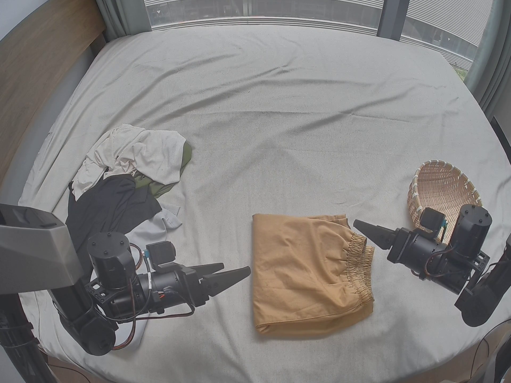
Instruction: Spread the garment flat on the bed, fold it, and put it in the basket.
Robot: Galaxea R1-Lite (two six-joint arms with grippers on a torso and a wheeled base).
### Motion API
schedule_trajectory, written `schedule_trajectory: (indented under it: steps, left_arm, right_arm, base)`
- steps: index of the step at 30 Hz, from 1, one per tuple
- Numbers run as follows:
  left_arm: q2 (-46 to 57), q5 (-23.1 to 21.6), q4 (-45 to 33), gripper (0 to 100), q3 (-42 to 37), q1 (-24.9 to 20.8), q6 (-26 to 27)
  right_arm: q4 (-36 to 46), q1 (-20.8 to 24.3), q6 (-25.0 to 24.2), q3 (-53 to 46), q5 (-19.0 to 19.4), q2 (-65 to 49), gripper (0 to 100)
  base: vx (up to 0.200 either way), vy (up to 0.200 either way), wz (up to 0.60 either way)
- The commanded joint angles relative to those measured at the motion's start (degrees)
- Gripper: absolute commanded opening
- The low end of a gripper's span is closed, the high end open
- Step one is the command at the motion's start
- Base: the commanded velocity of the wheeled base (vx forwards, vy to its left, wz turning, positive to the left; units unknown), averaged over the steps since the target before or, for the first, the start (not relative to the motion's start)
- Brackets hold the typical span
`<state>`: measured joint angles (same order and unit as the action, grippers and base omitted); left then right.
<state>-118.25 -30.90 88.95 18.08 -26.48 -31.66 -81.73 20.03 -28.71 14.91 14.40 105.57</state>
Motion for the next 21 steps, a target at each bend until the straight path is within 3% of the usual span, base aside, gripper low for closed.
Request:
schedule_trajectory:
  steps: [1,21]
  left_arm:
    - [-0.7,0.1,0.2,100,-0.1,-0.2,0.1]
    - [-1.7,0.1,0.2,100,-0.1,-0.2,1.8]
  right_arm:
    - [-0.3,-1.2,2.1,-2.2,0.0,2.9,100]
    - [-0.2,-3.2,6.4,-7.0,0.0,9.8,100]
  base:
    - [0.0,0.0,0.0]
    - [0.0,0.0,0.0]
